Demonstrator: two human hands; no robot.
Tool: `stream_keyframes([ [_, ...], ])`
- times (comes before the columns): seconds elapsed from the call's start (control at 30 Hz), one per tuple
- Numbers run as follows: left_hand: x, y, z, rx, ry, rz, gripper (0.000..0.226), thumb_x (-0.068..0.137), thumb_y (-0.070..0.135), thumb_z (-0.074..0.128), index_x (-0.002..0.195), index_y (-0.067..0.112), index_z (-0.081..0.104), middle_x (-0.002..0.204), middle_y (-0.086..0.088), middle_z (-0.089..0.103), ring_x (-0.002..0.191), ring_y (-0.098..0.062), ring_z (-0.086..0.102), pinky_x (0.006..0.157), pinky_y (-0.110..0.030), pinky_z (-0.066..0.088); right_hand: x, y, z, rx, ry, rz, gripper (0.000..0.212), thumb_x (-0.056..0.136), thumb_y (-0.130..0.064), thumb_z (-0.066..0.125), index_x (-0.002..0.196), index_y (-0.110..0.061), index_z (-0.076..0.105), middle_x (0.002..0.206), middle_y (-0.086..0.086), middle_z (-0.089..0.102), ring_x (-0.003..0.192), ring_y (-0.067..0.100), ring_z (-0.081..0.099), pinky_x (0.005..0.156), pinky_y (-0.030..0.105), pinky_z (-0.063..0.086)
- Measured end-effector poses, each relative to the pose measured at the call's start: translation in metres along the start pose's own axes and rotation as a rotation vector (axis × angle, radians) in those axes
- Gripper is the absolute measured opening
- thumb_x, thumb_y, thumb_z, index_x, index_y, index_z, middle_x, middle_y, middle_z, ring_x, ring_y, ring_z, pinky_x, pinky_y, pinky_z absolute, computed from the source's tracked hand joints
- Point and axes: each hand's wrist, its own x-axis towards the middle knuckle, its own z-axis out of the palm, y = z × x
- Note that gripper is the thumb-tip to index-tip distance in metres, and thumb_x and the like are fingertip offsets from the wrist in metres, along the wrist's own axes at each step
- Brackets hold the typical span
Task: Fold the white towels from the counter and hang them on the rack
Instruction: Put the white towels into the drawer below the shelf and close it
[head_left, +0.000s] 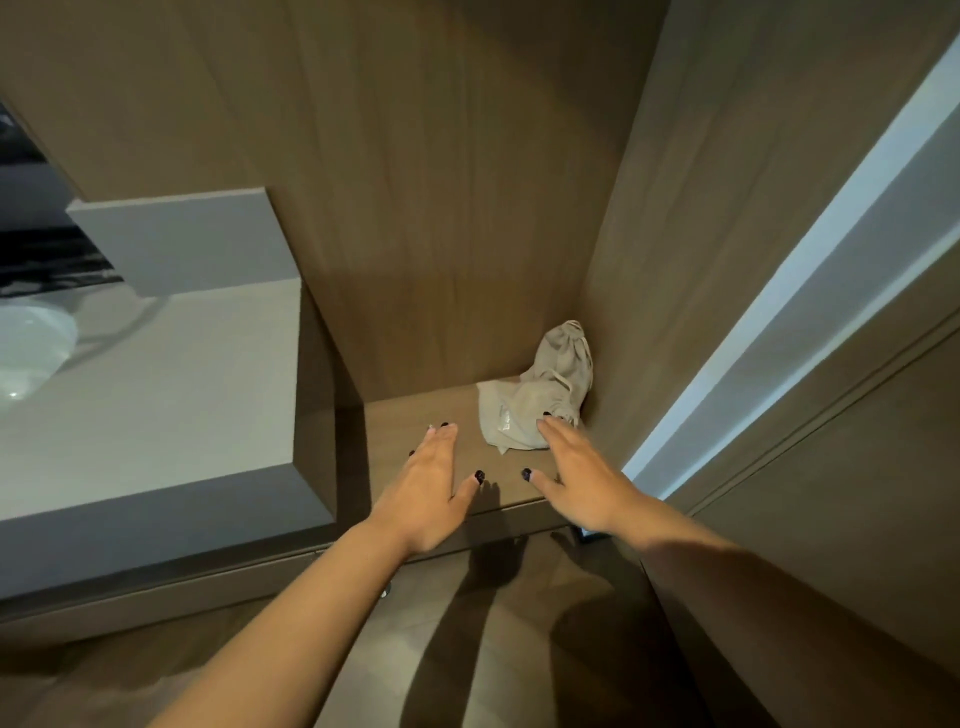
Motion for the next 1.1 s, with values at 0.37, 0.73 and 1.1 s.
stream_keyframes([
  [0.37, -0.007, -0.085, 0.064, -0.045, -0.031, -0.073, 0.072, 0.103, 0.033, 0.045, 0.157, 0.013, 0.002, 0.166, -0.004, 0.006, 0.152, -0.015, 0.001, 0.12, -0.028, 0.006, 0.022, 0.002, 0.111, 0.087, -0.125, 0.04, 0.066, 0.1, -0.027, 0.049, 0.156, -0.015, 0.016, 0.163, 0.004, 0.015, 0.151, 0.018, 0.01, 0.121, 0.036, 0.02],
  [0.73, 0.018, -0.185, 0.209, -0.086, -0.006, -0.17, 0.076, 0.101, 0.033, 0.049, 0.156, 0.025, -0.002, 0.165, 0.005, 0.001, 0.15, -0.01, 0.008, 0.122, -0.03, 0.012, 0.085, 0.078, 0.27, 0.04, -0.073, -0.07, 0.062, 0.101, -0.029, 0.049, 0.154, -0.017, 0.019, 0.162, 0.0, 0.018, 0.149, 0.013, 0.014, 0.116, 0.026, 0.018],
  [1.1, 0.111, -0.288, 0.395, 0.069, 0.457, -0.01, 0.05, 0.098, 0.023, 0.055, 0.145, 0.013, 0.044, 0.15, -0.004, 0.045, 0.142, -0.013, 0.036, 0.115, -0.024, 0.017, 0.174, 0.196, 0.42, -0.01, 0.165, -0.269, 0.055, 0.099, -0.027, 0.053, 0.15, -0.025, 0.033, 0.157, -0.009, 0.025, 0.145, 0.005, 0.019, 0.118, 0.026, 0.019],
])
